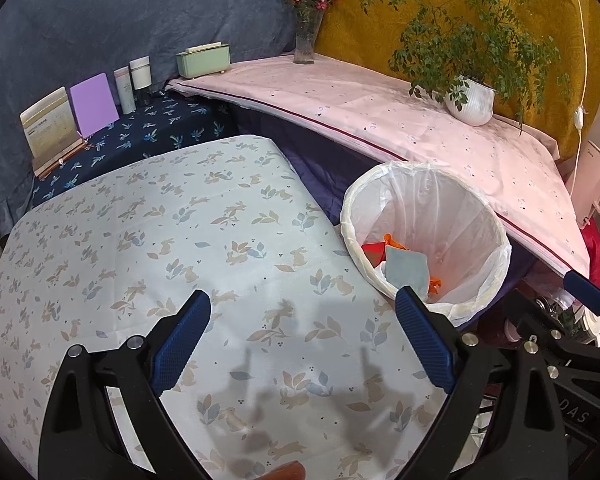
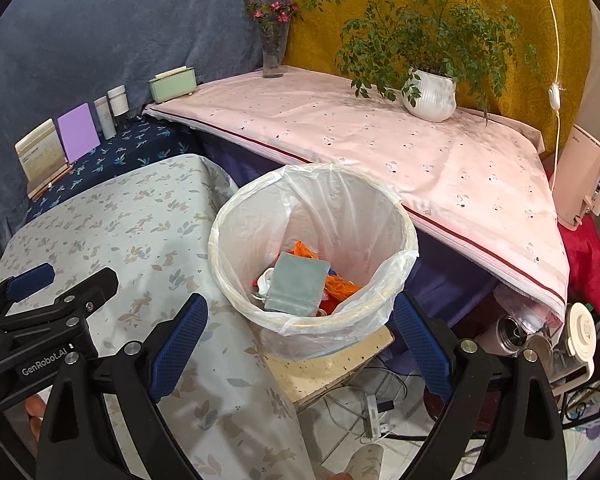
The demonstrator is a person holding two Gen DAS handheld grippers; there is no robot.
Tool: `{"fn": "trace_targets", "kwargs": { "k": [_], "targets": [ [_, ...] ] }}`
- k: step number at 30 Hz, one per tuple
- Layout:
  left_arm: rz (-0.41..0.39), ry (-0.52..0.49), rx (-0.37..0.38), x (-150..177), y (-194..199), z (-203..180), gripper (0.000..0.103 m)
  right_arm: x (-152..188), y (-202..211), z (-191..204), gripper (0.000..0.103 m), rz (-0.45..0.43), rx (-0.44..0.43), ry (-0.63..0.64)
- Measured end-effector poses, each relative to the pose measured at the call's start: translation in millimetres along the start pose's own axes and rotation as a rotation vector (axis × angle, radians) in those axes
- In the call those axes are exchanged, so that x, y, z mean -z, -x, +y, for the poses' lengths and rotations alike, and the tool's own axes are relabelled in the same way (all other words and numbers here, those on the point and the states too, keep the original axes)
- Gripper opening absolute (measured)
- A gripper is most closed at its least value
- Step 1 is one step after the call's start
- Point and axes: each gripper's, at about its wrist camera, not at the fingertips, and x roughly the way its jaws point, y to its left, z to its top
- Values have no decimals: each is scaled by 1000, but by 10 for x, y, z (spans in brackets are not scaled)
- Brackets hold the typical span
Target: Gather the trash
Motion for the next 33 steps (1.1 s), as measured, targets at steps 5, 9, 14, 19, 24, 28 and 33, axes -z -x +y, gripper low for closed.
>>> {"fn": "trace_targets", "kwargs": {
  "k": [5,9,14,19,24,28,33],
  "targets": [
    [4,-2,2,-1,-14,-38,89,-1,-13,-20,90,3,2,2],
    [3,-7,-4,-3,-18,-64,89,5,-23,-32,90,4,0,3],
    [0,-8,-8,-19,-11,-75,89,-6,-24,-36,90,1,-1,4],
    [-1,-5,-18,-37,-2,-73,89,-10,-21,-22,90,-1,-1,7],
    [-9,-8,-35,-46,12,-66,89,-17,-19,-4,90,-1,-4,12],
    [-8,-3,-44,-50,15,-59,89,-12,-16,16,90,-3,-5,17],
    [-7,2,-54,-28,16,-55,89,-7,-17,18,90,1,-6,21]
  ]
}}
